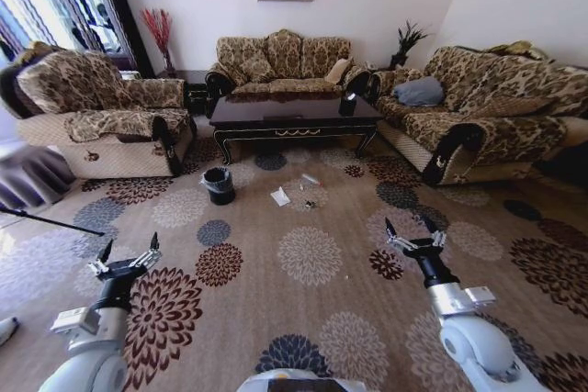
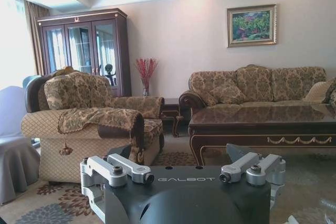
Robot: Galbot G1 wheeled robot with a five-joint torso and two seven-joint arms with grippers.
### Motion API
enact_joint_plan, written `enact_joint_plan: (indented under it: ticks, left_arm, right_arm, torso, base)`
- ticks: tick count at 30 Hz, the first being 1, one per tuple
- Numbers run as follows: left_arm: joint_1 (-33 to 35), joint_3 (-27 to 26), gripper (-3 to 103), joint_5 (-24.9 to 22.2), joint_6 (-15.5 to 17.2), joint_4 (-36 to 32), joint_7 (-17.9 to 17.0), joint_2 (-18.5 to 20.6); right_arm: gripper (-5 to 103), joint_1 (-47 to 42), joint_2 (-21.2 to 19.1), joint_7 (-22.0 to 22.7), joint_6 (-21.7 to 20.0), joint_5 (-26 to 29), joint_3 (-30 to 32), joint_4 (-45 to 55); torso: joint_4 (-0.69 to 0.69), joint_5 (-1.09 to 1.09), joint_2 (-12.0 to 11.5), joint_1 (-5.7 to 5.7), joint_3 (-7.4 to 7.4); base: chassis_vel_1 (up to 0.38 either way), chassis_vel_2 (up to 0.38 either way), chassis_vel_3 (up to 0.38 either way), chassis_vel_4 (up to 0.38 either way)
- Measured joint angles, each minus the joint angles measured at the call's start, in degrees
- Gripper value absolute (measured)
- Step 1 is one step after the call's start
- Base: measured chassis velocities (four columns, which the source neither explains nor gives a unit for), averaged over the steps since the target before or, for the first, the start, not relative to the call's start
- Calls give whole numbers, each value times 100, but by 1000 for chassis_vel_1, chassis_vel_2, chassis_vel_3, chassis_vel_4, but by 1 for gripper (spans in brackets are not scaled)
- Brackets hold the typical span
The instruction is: Move to the front of the table and pick up the trash from the floor, then place it into the trash bin.
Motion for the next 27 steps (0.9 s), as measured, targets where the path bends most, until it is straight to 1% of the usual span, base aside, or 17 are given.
enact_joint_plan:
  ticks: [27]
  left_arm:
    - [-50,66,100,40,-35,63,1,-55]
  right_arm:
    - [100,0,52,-37,115,6,-15,-53]
  torso:
    - [0,0,-693,-298,-395]
  base:
    - [0,0,0,0]
